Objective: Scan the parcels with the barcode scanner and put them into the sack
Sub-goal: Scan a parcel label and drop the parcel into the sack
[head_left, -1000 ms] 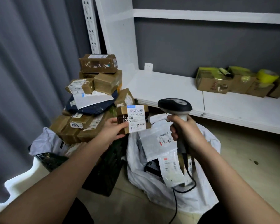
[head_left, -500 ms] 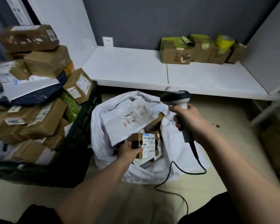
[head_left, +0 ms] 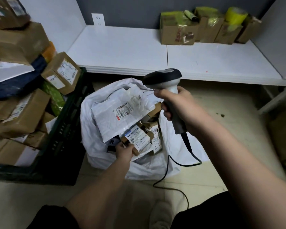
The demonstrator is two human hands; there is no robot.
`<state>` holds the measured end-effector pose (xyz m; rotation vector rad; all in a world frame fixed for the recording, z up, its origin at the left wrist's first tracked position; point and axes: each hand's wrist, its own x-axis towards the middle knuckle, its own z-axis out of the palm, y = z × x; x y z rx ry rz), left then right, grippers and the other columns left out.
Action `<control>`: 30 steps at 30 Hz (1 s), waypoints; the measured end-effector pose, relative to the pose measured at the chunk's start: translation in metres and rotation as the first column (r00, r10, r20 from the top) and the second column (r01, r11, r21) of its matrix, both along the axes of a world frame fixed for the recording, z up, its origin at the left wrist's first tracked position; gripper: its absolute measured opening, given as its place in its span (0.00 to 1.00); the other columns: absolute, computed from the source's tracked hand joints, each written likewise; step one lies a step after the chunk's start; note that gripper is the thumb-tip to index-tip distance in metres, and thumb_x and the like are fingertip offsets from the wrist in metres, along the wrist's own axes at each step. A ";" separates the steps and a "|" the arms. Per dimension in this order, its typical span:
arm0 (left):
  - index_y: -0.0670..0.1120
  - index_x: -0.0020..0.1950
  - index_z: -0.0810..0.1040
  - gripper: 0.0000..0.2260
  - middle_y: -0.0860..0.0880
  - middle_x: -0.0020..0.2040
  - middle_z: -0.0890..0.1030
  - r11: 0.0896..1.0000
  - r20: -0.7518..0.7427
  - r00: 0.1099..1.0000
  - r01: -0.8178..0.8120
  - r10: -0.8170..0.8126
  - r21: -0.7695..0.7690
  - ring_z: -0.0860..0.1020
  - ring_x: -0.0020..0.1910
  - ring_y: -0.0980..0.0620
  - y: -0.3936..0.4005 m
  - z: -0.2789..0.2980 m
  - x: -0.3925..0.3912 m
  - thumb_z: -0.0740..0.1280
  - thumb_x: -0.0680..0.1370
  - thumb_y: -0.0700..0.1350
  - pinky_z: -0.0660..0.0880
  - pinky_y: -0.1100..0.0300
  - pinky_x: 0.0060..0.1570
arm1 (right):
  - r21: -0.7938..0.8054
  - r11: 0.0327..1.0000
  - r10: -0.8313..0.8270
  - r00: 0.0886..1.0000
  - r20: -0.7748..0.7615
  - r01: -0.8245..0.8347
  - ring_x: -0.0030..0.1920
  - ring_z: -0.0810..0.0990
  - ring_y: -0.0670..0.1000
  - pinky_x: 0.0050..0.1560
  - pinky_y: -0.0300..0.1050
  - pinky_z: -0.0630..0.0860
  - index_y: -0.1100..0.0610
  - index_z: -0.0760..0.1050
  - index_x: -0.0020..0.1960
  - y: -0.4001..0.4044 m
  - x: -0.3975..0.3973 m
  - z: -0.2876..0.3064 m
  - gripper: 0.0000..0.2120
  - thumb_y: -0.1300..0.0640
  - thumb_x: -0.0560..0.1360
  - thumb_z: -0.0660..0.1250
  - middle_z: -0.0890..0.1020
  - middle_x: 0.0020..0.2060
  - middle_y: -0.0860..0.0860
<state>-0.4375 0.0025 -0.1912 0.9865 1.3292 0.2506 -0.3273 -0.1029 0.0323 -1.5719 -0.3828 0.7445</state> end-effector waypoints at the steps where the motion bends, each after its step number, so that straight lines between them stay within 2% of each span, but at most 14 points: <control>1: 0.38 0.61 0.74 0.13 0.34 0.60 0.78 0.999 -0.003 1.000 0.030 -0.030 0.013 0.75 0.60 0.32 0.001 0.001 -0.003 0.66 0.76 0.33 0.73 0.42 0.60 | 0.004 1.000 0.004 1.000 -0.006 -0.004 0.22 0.63 0.49 0.22 0.36 0.61 0.60 0.68 0.52 0.002 -0.002 0.000 0.10 0.59 0.76 0.68 0.69 0.26 0.52; 4: 0.40 0.60 0.73 0.13 0.36 0.63 0.76 0.998 0.048 0.998 0.048 -0.050 0.039 0.76 0.59 0.39 0.005 0.008 -0.013 0.65 0.77 0.31 0.74 0.43 0.60 | -0.015 1.000 0.015 1.000 -0.004 -0.015 0.22 0.64 0.49 0.22 0.36 0.61 0.59 0.69 0.51 0.009 -0.009 0.000 0.09 0.59 0.76 0.68 0.70 0.25 0.52; 6: 0.42 0.54 0.72 0.09 0.33 0.62 0.76 0.996 0.075 0.994 0.080 -0.083 0.047 0.75 0.51 0.44 0.006 0.026 -0.022 0.63 0.78 0.30 0.77 0.48 0.50 | -0.039 0.999 0.034 0.999 -0.006 -0.034 0.21 0.65 0.48 0.23 0.37 0.62 0.59 0.69 0.52 0.014 -0.016 0.001 0.10 0.58 0.76 0.68 0.70 0.23 0.50; 8: 0.42 0.52 0.72 0.08 0.34 0.51 0.80 0.984 0.056 0.984 0.168 -0.172 0.059 0.73 0.43 0.47 0.009 0.045 -0.032 0.60 0.79 0.30 0.75 0.57 0.36 | -0.036 0.998 0.050 0.998 -0.033 -0.051 0.20 0.66 0.47 0.24 0.37 0.63 0.59 0.69 0.53 0.020 -0.024 0.002 0.10 0.57 0.76 0.67 0.70 0.23 0.49; 10: 0.41 0.52 0.72 0.07 0.42 0.35 0.78 0.953 0.041 0.956 0.285 -0.290 0.098 0.74 0.32 0.51 0.019 0.068 -0.048 0.59 0.80 0.31 0.71 0.66 0.26 | -0.012 0.996 0.082 0.994 -0.073 -0.083 0.21 0.66 0.47 0.25 0.37 0.64 0.57 0.69 0.53 0.029 -0.038 0.007 0.10 0.56 0.77 0.67 0.70 0.23 0.49; 12: 0.39 0.54 0.73 0.05 0.46 0.36 0.76 0.907 0.013 0.922 0.377 -0.386 0.189 0.74 0.30 0.54 0.038 0.095 -0.068 0.60 0.80 0.34 0.68 0.71 0.21 | 0.026 0.992 0.123 0.987 -0.102 -0.121 0.21 0.67 0.46 0.25 0.36 0.65 0.57 0.69 0.53 0.042 -0.055 0.014 0.09 0.56 0.77 0.66 0.71 0.24 0.49; 15: 0.38 0.53 0.72 0.04 0.46 0.37 0.76 0.853 -0.034 0.912 0.396 -0.409 0.341 0.75 0.26 0.57 0.077 0.136 -0.102 0.61 0.81 0.38 0.68 0.72 0.22 | 0.088 0.982 0.176 0.977 -0.123 -0.166 0.22 0.67 0.47 0.23 0.36 0.66 0.57 0.70 0.50 0.066 -0.085 0.023 0.05 0.57 0.78 0.66 0.70 0.24 0.50; 17: 0.39 0.53 0.73 0.03 0.47 0.35 0.76 0.795 -0.103 0.920 0.381 -0.379 0.472 0.75 0.28 0.55 0.111 0.158 -0.131 0.61 0.81 0.38 0.70 0.70 0.25 | 0.105 0.973 0.218 0.968 -0.123 -0.206 0.22 0.67 0.48 0.23 0.38 0.66 0.56 0.69 0.46 0.087 -0.108 0.026 0.06 0.57 0.78 0.66 0.70 0.24 0.51; 19: 0.38 0.54 0.75 0.05 0.49 0.34 0.76 0.711 -0.206 0.921 0.387 -0.331 0.587 0.74 0.31 0.54 0.146 0.172 -0.164 0.63 0.79 0.37 0.75 0.61 0.35 | 0.109 0.965 0.251 0.960 -0.121 -0.239 0.23 0.68 0.48 0.23 0.38 0.66 0.56 0.69 0.46 0.106 -0.130 0.025 0.07 0.57 0.78 0.66 0.71 0.25 0.51; 21: 0.39 0.56 0.76 0.08 0.49 0.36 0.76 0.630 -0.329 0.910 0.412 -0.252 0.658 0.74 0.34 0.53 0.178 0.183 -0.204 0.66 0.78 0.38 0.73 0.58 0.40 | 0.117 0.955 0.287 0.951 -0.119 -0.273 0.22 0.69 0.48 0.22 0.37 0.66 0.57 0.67 0.49 0.125 -0.152 0.024 0.08 0.57 0.78 0.66 0.71 0.25 0.51; 22: 0.40 0.58 0.76 0.11 0.48 0.40 0.78 0.603 -0.380 0.901 0.424 -0.208 0.675 0.76 0.38 0.51 0.193 0.187 -0.225 0.67 0.77 0.40 0.72 0.59 0.41 | 0.123 0.948 0.307 0.944 -0.119 -0.292 0.23 0.69 0.48 0.22 0.37 0.66 0.58 0.67 0.49 0.134 -0.162 0.023 0.09 0.57 0.78 0.66 0.71 0.26 0.51; 24: 0.41 0.63 0.74 0.17 0.44 0.53 0.80 0.578 -0.473 0.877 0.432 -0.089 0.693 0.78 0.53 0.45 0.219 0.191 -0.264 0.69 0.76 0.43 0.73 0.58 0.53 | 0.128 0.936 0.341 0.933 -0.113 -0.327 0.23 0.68 0.49 0.23 0.38 0.66 0.58 0.66 0.49 0.150 -0.180 0.018 0.09 0.57 0.78 0.66 0.70 0.27 0.52; 27: 0.42 0.70 0.69 0.26 0.38 0.67 0.71 0.636 -0.661 0.739 0.451 0.126 0.626 0.70 0.66 0.39 0.254 0.189 -0.322 0.69 0.75 0.51 0.68 0.52 0.64 | 0.122 0.926 0.370 0.922 -0.115 -0.357 0.22 0.68 0.49 0.22 0.38 0.66 0.59 0.67 0.49 0.173 -0.204 0.006 0.08 0.58 0.78 0.67 0.70 0.26 0.53; 30: 0.43 0.74 0.62 0.32 0.36 0.71 0.64 0.763 -0.762 0.632 0.423 0.138 0.488 0.65 0.70 0.37 0.280 0.176 -0.364 0.68 0.76 0.55 0.65 0.51 0.67 | 0.118 0.920 0.386 0.914 -0.123 -0.373 0.22 0.68 0.49 0.23 0.40 0.66 0.60 0.67 0.49 0.195 -0.222 -0.006 0.08 0.58 0.77 0.67 0.70 0.24 0.52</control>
